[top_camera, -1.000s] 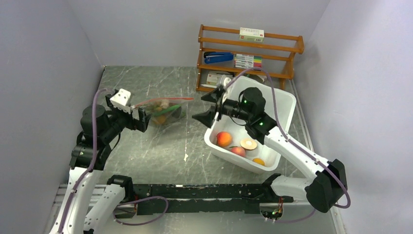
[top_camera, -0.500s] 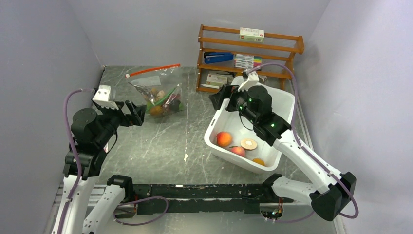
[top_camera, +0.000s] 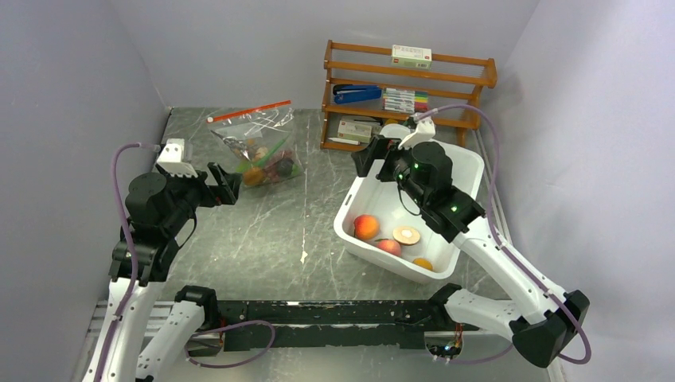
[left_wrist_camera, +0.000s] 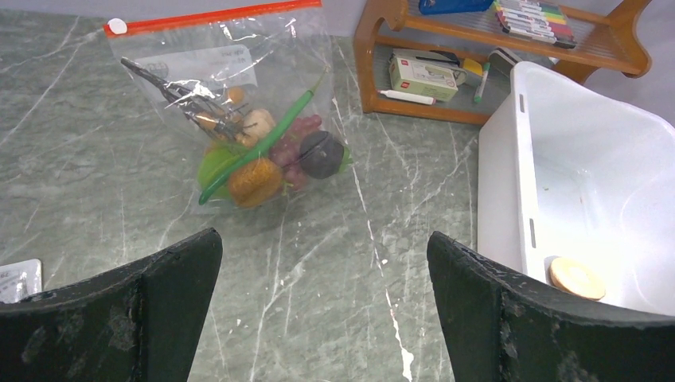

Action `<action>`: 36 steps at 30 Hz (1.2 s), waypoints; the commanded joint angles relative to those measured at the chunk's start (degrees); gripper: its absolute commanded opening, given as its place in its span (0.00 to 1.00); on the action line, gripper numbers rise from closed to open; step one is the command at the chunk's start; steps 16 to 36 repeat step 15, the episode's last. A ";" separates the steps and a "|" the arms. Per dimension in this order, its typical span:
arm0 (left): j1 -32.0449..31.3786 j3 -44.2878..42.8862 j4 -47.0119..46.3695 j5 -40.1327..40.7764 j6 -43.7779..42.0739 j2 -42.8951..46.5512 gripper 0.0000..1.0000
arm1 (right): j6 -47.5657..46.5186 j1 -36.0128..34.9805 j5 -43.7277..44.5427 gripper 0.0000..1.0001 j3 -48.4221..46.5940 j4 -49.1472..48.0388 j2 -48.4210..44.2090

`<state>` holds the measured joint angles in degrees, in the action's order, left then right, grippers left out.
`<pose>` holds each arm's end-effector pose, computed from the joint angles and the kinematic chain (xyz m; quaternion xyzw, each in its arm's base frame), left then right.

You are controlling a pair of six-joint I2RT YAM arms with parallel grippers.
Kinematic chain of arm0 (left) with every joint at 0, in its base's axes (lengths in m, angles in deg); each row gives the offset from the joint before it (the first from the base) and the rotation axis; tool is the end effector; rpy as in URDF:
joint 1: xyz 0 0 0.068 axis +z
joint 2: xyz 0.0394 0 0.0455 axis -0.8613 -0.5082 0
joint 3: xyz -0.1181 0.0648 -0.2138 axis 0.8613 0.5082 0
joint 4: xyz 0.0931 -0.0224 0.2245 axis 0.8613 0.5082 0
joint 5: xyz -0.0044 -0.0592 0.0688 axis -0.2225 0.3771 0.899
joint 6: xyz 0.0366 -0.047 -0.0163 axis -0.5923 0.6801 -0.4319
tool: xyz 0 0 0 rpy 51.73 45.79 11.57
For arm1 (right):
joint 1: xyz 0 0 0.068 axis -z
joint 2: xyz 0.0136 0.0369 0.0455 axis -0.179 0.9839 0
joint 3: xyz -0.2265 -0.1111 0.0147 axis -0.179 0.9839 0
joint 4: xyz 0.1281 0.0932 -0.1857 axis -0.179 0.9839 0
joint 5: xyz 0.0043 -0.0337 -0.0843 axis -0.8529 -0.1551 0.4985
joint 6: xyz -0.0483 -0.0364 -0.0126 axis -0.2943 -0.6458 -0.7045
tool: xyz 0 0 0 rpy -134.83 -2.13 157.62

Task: Place the food in the zip-top bag and seal the zipper
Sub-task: Reset both arms

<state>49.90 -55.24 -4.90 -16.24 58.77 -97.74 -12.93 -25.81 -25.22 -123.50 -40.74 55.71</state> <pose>0.1394 -0.0290 0.3533 -0.0117 0.7746 -0.1884 0.6036 0.1978 0.1338 0.3605 0.0075 0.7726 0.2788 0.5704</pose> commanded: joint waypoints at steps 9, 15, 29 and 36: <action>-0.28 0.76 0.26 0.26 -0.18 1.06 0.99 | 1.99 -0.01 3.62 1.00 -1.96 1.18 -1.34; -0.28 1.23 0.47 1.03 -1.14 1.48 0.99 | 3.23 -0.01 3.62 1.00 -2.13 1.62 -0.99; -0.28 1.23 0.47 1.03 -1.14 1.48 0.99 | 3.23 -0.01 3.62 1.00 -2.13 1.62 -0.99; -0.28 1.23 0.47 1.03 -1.14 1.48 0.99 | 3.23 -0.01 3.62 1.00 -2.13 1.62 -0.99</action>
